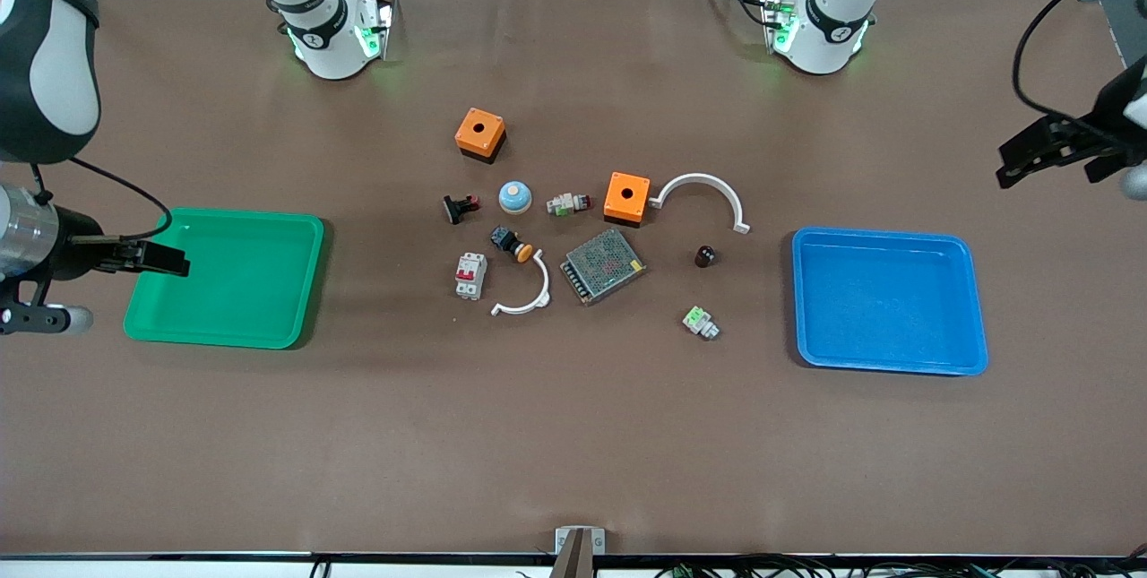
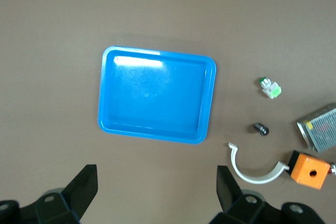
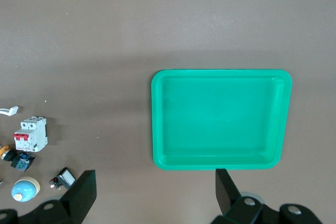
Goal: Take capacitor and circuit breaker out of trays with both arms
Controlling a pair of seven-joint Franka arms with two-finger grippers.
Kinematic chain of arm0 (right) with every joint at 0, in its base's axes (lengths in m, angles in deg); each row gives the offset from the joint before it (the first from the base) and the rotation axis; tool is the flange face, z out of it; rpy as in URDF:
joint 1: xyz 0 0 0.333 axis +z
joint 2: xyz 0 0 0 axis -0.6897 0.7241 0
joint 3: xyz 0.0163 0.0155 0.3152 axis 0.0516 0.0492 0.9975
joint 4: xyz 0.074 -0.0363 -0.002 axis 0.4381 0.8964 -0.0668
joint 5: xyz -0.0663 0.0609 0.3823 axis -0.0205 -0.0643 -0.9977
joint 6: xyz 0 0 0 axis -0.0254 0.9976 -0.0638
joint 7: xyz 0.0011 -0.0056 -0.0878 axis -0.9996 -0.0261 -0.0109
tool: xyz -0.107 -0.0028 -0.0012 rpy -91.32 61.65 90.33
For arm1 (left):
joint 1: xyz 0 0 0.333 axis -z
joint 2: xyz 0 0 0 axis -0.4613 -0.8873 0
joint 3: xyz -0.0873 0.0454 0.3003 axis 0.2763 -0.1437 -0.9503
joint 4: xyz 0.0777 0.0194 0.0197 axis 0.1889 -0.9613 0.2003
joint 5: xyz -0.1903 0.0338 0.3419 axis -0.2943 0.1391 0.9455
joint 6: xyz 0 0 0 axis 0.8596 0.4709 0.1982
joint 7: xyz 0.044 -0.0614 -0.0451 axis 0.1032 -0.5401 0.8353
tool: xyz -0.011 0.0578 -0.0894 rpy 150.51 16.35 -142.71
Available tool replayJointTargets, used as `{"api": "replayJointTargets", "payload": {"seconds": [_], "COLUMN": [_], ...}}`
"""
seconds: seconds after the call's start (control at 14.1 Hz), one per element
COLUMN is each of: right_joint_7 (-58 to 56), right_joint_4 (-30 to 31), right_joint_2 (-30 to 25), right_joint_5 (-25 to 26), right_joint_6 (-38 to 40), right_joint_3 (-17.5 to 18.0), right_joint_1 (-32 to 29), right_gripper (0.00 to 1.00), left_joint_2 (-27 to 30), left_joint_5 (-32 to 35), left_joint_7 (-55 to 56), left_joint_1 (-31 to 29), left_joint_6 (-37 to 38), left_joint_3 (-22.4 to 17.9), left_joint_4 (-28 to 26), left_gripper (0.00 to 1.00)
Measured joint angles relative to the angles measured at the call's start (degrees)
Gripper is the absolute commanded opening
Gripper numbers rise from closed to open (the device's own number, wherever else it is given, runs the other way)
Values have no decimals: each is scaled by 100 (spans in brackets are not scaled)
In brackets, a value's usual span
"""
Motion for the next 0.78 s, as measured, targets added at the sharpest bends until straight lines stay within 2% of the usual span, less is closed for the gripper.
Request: {"api": "replayJointTargets", "payload": {"seconds": [0.35,0.78], "right_joint_7": [-14,-56], "right_joint_4": [1712,2552], "right_joint_2": [-1207,-2099], "right_joint_5": [2,3], "right_joint_6": [-809,-872], "right_joint_3": [0,27], "right_joint_1": [-4,-41], "right_gripper": [100,100], "left_joint_2": [266,425], "left_joint_5": [-54,-54], "left_joint_7": [-135,-135], "left_joint_1": [-75,-76], "left_joint_6": [10,0], "left_joint_3": [-66,-63], "left_joint_4": [-329,-478], "left_gripper": [100,100]}}
